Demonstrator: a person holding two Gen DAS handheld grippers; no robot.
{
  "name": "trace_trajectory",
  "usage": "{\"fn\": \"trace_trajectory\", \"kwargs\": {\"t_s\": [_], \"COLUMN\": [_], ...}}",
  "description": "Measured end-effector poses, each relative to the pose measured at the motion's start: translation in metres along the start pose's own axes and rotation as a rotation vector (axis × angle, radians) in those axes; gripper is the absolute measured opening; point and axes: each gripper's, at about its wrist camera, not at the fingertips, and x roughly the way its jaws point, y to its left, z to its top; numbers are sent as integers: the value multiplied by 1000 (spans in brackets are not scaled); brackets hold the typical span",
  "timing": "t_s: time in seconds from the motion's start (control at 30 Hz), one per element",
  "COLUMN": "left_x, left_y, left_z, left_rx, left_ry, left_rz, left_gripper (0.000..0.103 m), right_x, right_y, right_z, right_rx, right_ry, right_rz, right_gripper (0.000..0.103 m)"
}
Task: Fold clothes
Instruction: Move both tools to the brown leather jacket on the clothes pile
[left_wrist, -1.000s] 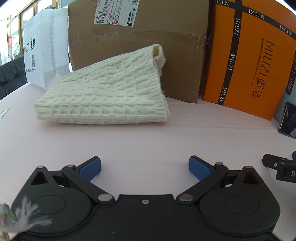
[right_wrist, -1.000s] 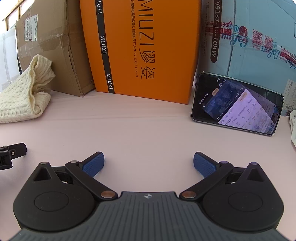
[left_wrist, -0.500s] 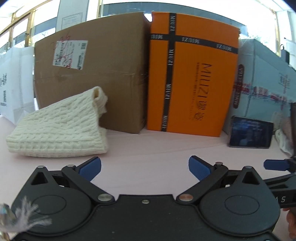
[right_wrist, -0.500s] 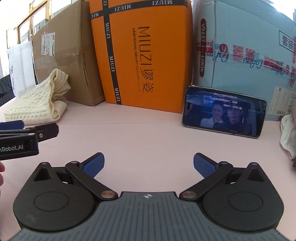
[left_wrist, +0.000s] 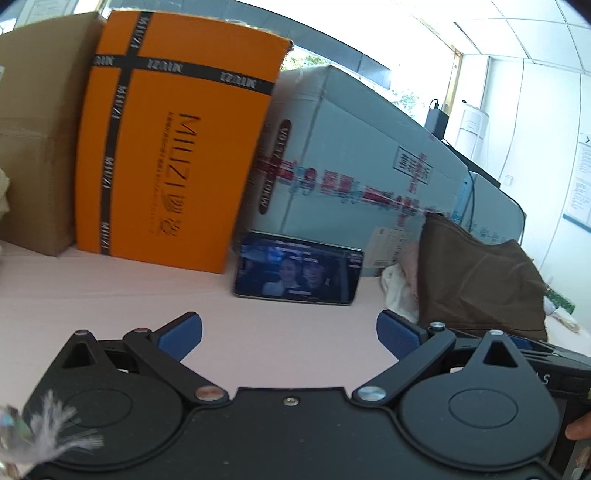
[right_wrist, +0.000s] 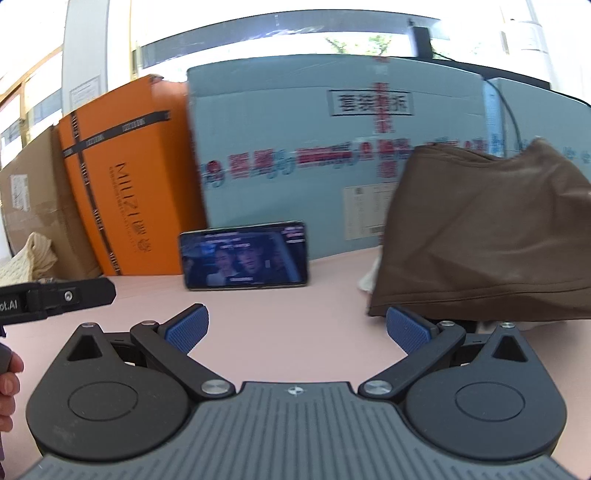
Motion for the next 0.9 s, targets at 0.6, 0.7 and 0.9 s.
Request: {"fn": "trace_trajectory", "kwargs": {"t_s": [0.6,0.7,0.9], "left_x": [118,123,150], "left_y": [-86,-95,-113], "left_z": [-30,-25,-16], "left_rx": [-393,-300,-183], "left_ry": [182,55,-12], "left_rz": [-366,-264,-271], "left_gripper": [101,101,98], "right_x": [-37,-29,4], "right_y": [-181,-186,-190], "right_z": [22,33,50], "right_rx": [276,285,272], "right_ry": [-185,-200,-174], "right_rz": [-259,-245,-224], "right_gripper": [103,103,103]}}
